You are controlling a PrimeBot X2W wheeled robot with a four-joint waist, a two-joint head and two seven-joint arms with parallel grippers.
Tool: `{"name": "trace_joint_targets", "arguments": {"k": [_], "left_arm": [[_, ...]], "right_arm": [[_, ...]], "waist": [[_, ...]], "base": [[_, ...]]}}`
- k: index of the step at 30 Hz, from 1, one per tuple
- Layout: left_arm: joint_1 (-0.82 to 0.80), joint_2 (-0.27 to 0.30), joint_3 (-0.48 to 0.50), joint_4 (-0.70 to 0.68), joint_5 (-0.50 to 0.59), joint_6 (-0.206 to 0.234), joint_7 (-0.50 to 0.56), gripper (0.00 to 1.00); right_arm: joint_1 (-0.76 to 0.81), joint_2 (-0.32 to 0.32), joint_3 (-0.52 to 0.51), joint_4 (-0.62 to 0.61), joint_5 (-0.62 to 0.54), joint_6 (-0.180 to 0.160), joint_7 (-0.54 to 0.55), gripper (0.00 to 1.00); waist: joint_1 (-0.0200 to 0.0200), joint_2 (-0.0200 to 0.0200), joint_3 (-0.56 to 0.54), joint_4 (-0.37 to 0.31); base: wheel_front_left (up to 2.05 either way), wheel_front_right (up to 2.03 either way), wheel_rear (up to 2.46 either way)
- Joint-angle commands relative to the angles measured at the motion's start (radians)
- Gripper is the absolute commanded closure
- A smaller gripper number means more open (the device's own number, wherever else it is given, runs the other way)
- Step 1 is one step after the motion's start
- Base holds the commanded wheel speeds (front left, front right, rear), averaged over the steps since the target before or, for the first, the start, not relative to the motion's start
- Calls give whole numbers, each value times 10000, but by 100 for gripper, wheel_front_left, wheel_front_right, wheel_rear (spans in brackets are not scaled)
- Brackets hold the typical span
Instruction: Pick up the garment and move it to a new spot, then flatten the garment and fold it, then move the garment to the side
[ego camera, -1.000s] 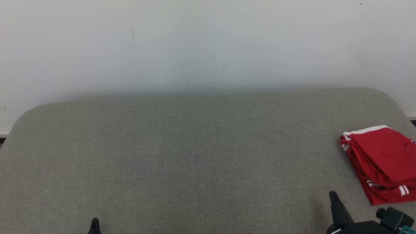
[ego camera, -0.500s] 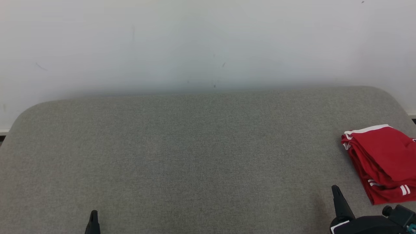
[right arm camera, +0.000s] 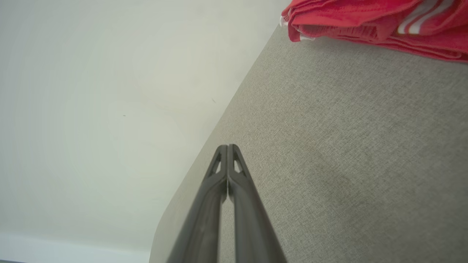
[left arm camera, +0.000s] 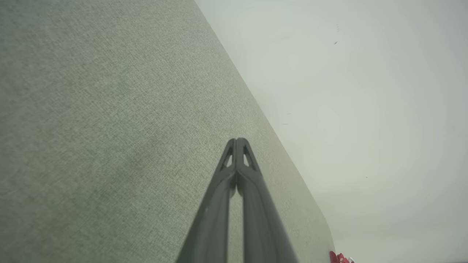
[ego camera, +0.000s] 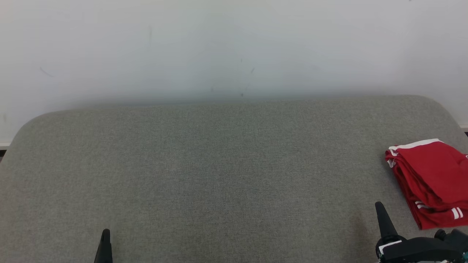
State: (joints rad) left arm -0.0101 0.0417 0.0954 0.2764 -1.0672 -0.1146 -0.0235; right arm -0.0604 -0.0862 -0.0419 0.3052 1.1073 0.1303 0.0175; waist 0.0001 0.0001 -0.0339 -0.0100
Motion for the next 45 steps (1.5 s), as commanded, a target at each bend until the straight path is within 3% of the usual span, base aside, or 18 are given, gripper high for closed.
{"name": "trace_joint_targets", "arguments": {"k": [1,45], "left_arm": [[-289,75,29,-146,-385,-58,74,100],[-841,102,164,-281,-4157,-156,1065,100]], "right_arm": [[-183,17,-73,-151,329,5,49,100],[-442,286,-579,-519,3864,7,747,100]], "waist": [[0,-1,12,3],[0,-1,257,70]], "base": [[0,0,0],[0,0,0]]}}
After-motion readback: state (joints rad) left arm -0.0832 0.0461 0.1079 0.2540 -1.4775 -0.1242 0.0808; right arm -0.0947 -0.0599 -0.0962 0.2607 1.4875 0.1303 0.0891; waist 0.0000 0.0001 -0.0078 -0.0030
